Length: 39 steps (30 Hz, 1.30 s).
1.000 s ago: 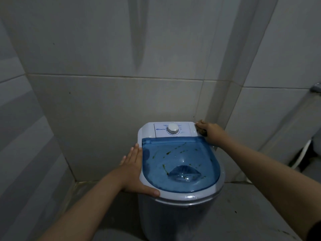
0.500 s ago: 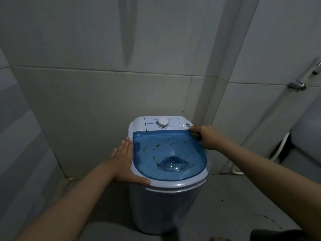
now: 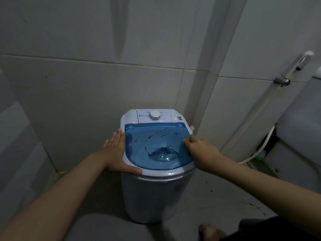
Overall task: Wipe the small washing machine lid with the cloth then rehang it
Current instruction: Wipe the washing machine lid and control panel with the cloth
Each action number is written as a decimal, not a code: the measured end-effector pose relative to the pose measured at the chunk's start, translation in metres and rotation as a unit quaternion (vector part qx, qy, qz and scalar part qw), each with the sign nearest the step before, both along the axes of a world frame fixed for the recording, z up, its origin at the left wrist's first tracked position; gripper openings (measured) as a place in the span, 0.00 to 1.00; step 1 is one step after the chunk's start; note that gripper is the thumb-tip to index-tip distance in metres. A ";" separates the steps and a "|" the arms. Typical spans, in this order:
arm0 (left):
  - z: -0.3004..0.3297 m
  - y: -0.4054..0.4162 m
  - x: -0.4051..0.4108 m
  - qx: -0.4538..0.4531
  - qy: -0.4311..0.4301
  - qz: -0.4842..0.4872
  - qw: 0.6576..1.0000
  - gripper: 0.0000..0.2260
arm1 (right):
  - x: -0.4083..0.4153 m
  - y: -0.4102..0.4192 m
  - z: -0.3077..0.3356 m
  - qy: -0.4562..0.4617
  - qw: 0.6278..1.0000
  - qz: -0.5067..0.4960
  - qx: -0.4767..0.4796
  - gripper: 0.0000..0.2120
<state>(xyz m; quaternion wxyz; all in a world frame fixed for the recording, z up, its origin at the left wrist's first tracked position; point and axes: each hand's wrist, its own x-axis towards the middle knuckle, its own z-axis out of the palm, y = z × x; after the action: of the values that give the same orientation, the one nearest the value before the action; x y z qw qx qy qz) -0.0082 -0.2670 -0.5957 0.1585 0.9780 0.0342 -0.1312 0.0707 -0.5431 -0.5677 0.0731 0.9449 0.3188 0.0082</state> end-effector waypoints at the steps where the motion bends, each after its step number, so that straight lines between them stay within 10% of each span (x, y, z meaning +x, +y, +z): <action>1: 0.000 0.000 0.000 0.001 0.000 -0.001 1.000 0.73 | -0.012 0.005 -0.001 -0.012 1.000 -0.001 -0.010 0.17; 8: 0.001 -0.001 -0.001 0.001 0.001 -0.001 1.000 0.73 | -0.073 0.039 0.009 0.039 0.999 0.014 -0.028 0.16; 13: -0.001 0.000 0.000 -0.001 -0.006 -0.001 1.000 0.72 | -0.041 0.048 0.045 0.218 0.958 -0.045 0.180 0.12; 17: -0.002 0.000 0.000 -0.004 -0.008 0.001 1.000 0.72 | 0.017 0.058 0.045 0.094 0.952 -0.029 0.289 0.08; 39: -0.005 0.002 0.003 -0.003 0.004 0.003 1.000 0.68 | 0.044 0.123 0.000 0.022 0.983 0.156 0.091 0.19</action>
<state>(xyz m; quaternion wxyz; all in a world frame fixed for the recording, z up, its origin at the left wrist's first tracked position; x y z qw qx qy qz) -0.0054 -0.2648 -0.6008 0.1615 0.9769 0.0372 -0.1346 0.1152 -0.4201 -0.5679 -0.0221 0.8862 0.4619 0.0274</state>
